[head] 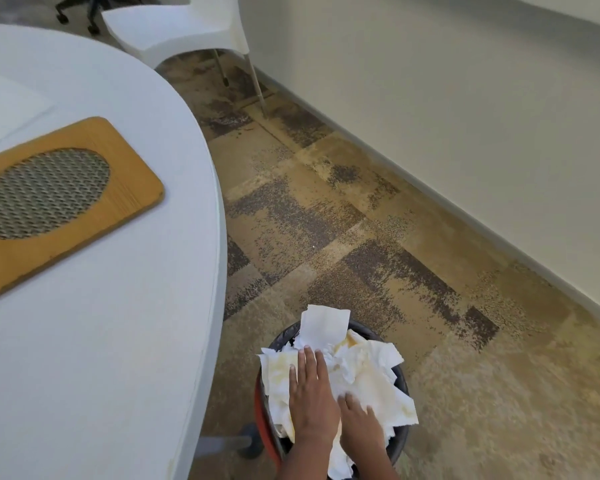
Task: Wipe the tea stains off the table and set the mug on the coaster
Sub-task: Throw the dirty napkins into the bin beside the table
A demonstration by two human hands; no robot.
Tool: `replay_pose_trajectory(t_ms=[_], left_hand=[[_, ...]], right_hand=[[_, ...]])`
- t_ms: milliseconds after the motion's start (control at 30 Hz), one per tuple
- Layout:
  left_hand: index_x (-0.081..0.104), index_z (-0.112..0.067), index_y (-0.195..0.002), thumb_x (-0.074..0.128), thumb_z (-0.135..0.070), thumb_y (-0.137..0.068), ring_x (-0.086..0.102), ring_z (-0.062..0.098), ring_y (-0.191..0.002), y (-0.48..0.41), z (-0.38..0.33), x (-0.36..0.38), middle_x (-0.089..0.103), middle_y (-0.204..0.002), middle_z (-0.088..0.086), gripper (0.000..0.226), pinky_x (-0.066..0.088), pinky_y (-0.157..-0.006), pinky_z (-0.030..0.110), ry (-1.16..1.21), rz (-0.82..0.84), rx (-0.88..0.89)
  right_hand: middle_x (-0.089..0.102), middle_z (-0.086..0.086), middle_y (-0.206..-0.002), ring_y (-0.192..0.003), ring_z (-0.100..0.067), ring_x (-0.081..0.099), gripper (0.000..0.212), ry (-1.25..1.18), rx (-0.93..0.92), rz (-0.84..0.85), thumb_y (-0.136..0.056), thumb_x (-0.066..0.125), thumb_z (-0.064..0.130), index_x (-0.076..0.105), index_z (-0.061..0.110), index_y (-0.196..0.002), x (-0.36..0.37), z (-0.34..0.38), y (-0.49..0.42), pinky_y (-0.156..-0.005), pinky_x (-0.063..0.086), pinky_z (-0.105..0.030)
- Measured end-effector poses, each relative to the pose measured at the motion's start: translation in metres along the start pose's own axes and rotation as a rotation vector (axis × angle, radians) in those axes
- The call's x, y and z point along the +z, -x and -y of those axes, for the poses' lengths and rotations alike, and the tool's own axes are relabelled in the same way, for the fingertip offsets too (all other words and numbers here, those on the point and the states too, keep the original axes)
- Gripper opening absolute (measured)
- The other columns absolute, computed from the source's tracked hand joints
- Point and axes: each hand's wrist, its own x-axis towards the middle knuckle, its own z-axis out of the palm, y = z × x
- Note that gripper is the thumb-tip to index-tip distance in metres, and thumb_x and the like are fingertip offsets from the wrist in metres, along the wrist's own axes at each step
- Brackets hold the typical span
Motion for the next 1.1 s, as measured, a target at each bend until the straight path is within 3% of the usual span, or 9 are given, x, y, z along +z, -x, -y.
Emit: replay_pose_trajectory(t_ms=[67,133,233,367,500,767,933,1033,1100], left_hand=[[0.077,-0.007,-0.087,0.089,-0.024,-0.005,0.073,0.023,-0.089,0.006,-0.008,-0.024,0.076,-0.096,0.011,0.084,0.059,-0.073,0.036,0.028,0.016,-0.005],[0.078,-0.009,-0.085,0.088,-0.026,-0.003,0.073,0.021,-0.087,0.012,-0.015,-0.051,0.076,-0.094,0.009,0.084,0.059,-0.066,0.036,0.051,0.025,-0.008],[0.078,-0.011,-0.084,0.087,-0.027,-0.005,0.073,0.019,-0.086,0.02,-0.026,-0.097,0.077,-0.092,0.006,0.081,0.059,-0.064,0.033,0.057,-0.001,0.008],[0.078,-0.013,-0.088,0.088,-0.027,-0.012,0.073,0.018,-0.087,0.031,-0.035,-0.162,0.077,-0.093,0.005,0.077,0.059,-0.065,0.031,0.063,-0.077,0.07],[0.077,-0.015,-0.092,0.089,-0.034,-0.02,0.072,0.017,-0.092,0.039,-0.036,-0.23,0.076,-0.098,0.004,0.076,0.059,-0.069,0.029,0.052,-0.163,0.139],[0.075,-0.015,-0.093,0.089,-0.03,-0.024,0.072,0.015,-0.091,0.051,0.001,-0.346,0.076,-0.098,0.001,0.073,0.058,-0.07,0.028,0.012,-0.362,0.081],[0.074,-0.01,-0.096,0.077,-0.024,-0.048,0.072,0.022,-0.091,0.061,0.058,-0.394,0.075,-0.098,0.009,0.051,0.059,-0.069,0.031,-0.058,-0.467,0.033],[0.075,-0.009,-0.092,0.084,-0.02,-0.037,0.073,0.023,-0.09,0.069,0.101,-0.416,0.076,-0.095,0.009,0.057,0.059,-0.068,0.032,-0.072,-0.464,-0.049],[0.075,-0.008,-0.092,0.073,-0.02,-0.052,0.072,0.024,-0.09,0.074,0.133,-0.423,0.075,-0.096,0.01,0.042,0.059,-0.068,0.033,-0.102,-0.487,-0.095]], right_hand=[[0.01,-0.01,-0.157,-0.144,-0.023,0.016,0.056,-0.035,-0.019,-0.046,-0.094,0.03,0.005,0.01,0.011,-0.146,-0.015,0.003,0.024,-0.116,0.019,-0.035],[0.018,-0.008,-0.155,-0.14,-0.023,0.024,0.052,-0.073,-0.029,-0.103,-0.093,0.032,0.004,0.019,0.012,-0.144,-0.033,0.006,0.051,-0.112,0.025,-0.032],[0.021,-0.008,-0.153,-0.139,-0.022,0.026,0.052,-0.09,-0.026,-0.22,-0.092,0.031,0.004,0.023,0.015,-0.142,-0.066,0.011,0.095,-0.109,0.028,-0.03],[0.009,-0.011,-0.157,-0.146,-0.026,0.006,0.056,-0.074,0.0,-0.376,-0.093,0.029,0.005,0.015,0.016,-0.146,-0.112,0.026,0.152,-0.117,0.018,-0.036],[0.017,-0.015,-0.155,-0.145,-0.032,0.008,0.053,-0.089,-0.028,-0.566,-0.092,0.033,0.003,0.024,0.01,-0.144,-0.162,0.046,0.198,-0.117,0.021,-0.043],[0.008,-0.01,-0.158,-0.147,-0.025,0.003,0.052,0.029,-0.17,-0.714,-0.096,0.026,0.009,0.014,0.014,-0.146,-0.249,0.103,0.271,-0.119,0.016,-0.037],[0.008,-0.009,-0.158,-0.147,-0.025,0.002,0.05,0.07,-0.267,-0.758,-0.098,0.027,0.015,0.014,0.016,-0.147,-0.274,0.153,0.296,-0.119,0.014,-0.035],[0.009,-0.01,-0.158,-0.147,-0.025,0.003,0.049,0.087,-0.328,-0.762,-0.098,0.029,0.017,0.017,0.016,-0.146,-0.28,0.188,0.303,-0.119,0.015,-0.036],[0.009,-0.01,-0.158,-0.147,-0.025,0.003,0.049,0.096,-0.375,-0.746,-0.098,0.029,0.017,0.018,0.015,-0.146,-0.281,0.214,0.304,-0.119,0.015,-0.036]])
